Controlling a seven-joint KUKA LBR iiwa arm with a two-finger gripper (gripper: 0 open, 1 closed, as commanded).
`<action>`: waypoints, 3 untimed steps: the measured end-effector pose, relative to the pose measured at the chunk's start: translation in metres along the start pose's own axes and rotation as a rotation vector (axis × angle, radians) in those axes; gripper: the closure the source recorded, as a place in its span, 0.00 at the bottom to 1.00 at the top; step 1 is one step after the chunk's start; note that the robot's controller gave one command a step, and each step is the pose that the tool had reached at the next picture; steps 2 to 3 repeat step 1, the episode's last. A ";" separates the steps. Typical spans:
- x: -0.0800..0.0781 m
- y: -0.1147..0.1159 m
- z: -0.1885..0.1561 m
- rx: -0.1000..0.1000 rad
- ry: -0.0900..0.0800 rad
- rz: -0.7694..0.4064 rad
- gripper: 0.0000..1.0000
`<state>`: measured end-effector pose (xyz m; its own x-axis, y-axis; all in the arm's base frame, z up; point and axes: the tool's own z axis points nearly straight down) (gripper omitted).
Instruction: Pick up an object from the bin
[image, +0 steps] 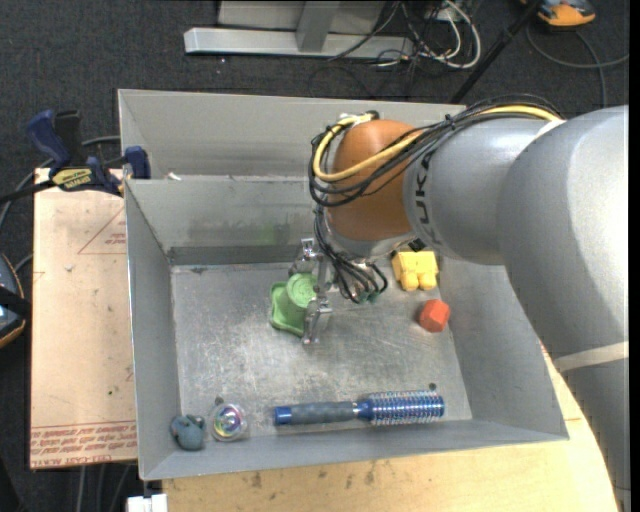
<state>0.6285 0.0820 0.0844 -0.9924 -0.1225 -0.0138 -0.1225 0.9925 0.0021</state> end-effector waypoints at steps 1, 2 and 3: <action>0.015 -0.025 -0.202 0.002 0.002 -0.198 1.00; 0.015 -0.025 -0.202 0.002 0.002 -0.198 1.00; 0.015 -0.025 -0.202 0.002 0.002 -0.198 1.00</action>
Offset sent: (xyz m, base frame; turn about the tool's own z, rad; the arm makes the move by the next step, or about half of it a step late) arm -0.0160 -0.0274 0.1960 -0.2011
